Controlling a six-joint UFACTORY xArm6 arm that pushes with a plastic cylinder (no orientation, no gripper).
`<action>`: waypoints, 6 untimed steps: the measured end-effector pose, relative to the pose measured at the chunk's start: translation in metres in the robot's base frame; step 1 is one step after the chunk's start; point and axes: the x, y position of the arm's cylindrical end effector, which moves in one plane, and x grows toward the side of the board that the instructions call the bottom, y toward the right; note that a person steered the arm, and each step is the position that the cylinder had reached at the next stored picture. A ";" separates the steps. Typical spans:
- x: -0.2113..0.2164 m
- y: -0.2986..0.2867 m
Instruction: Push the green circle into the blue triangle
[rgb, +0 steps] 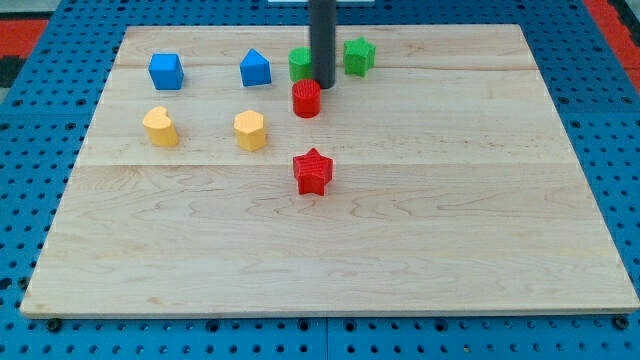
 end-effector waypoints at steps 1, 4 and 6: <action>-0.028 -0.027; -0.079 -0.033; -0.067 -0.081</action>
